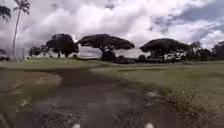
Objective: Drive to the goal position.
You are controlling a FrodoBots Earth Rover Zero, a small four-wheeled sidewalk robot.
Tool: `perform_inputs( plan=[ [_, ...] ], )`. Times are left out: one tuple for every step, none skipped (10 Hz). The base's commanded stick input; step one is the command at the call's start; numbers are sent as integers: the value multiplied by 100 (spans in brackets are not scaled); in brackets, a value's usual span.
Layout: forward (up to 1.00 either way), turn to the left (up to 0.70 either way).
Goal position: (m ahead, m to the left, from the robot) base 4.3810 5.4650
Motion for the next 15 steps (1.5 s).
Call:
perform_inputs(
  plan=[
    [70,0],
    [70,0],
    [70,0],
    [70,0],
    [70,0],
    [70,0],
    [70,0],
    [70,0],
    [70,0],
    [70,0],
    [70,0],
    [70,0],
    [70,0],
    [70,0],
    [70,0]
  ],
)
